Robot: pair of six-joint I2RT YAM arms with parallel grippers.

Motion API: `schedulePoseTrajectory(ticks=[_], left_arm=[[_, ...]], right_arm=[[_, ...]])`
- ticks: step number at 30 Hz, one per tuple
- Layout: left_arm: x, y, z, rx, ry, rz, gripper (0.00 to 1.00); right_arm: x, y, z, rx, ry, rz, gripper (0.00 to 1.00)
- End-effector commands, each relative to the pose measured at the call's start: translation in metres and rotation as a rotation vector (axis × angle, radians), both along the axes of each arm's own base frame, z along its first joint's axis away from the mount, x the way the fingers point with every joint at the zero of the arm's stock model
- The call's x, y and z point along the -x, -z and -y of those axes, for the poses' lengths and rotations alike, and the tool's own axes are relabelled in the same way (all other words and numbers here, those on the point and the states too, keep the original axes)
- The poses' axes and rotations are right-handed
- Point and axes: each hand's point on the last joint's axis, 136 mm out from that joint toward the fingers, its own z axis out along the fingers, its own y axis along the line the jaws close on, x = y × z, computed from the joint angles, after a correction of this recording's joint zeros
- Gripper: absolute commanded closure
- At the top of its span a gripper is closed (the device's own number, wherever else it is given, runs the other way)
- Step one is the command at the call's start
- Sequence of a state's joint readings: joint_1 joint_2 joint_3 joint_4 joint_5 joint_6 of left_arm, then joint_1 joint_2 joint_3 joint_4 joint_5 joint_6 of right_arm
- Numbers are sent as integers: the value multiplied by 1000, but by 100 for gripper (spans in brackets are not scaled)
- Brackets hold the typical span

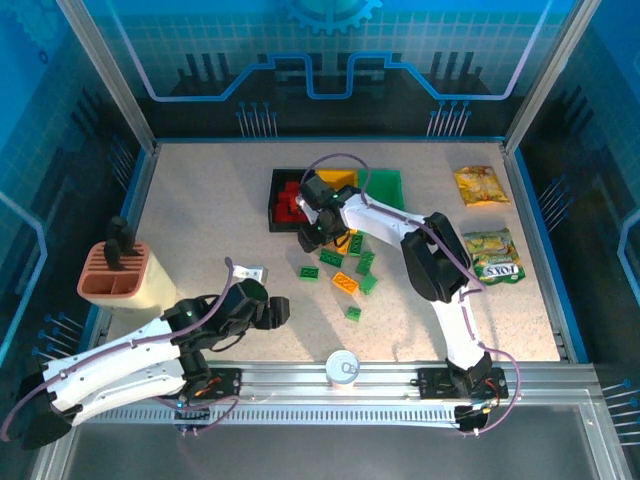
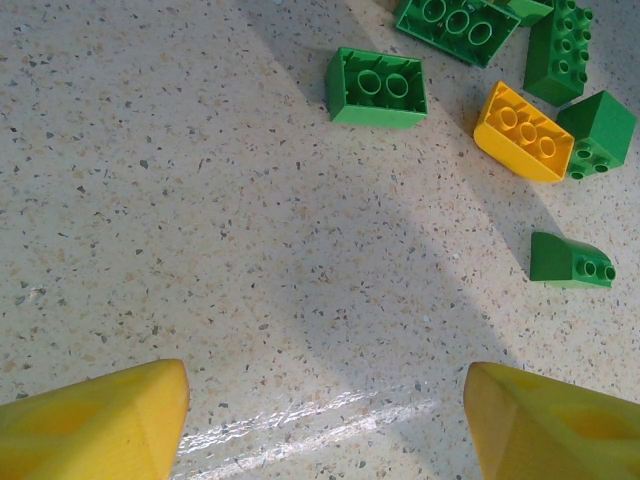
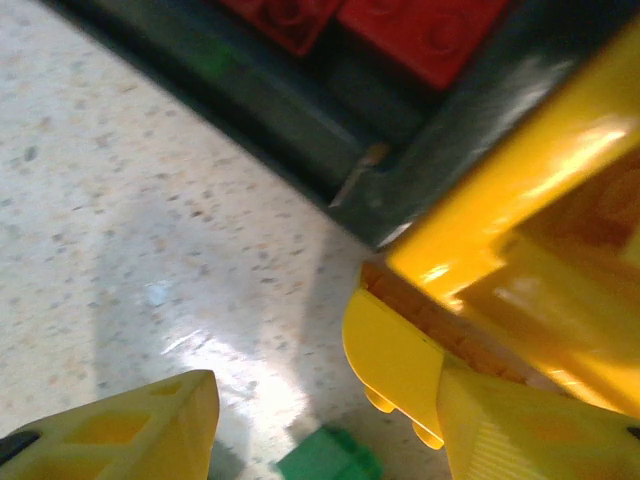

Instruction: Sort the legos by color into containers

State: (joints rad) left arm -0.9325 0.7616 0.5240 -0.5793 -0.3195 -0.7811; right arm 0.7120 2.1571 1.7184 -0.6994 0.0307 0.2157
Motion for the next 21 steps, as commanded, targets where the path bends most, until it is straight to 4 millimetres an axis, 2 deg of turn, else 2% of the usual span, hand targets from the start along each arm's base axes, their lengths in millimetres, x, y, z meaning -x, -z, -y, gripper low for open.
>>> schedulePoseTrajectory(ticks=[1, 4, 7, 11, 14, 21], left_arm=[[1, 2, -7, -31, -11, 6, 26], [1, 3, -7, -33, -12, 6, 26], [0, 2, -7, -30, -13, 7, 26], [0, 1, -6, -30, -9, 10, 26], [0, 0, -6, -30, -10, 10, 26], [3, 0, -10, -28, -17, 4, 26]], right_arm=[[56, 2, -26, -76, -137, -129, 40], [84, -11, -39, -169, -211, -184, 40], [90, -30, -39, -215, -226, -158, 39], [76, -48, -31, -185, -192, -66, 40], [64, -51, -26, -144, -163, -16, 40], [37, -29, -11, 14, -75, 37, 32]])
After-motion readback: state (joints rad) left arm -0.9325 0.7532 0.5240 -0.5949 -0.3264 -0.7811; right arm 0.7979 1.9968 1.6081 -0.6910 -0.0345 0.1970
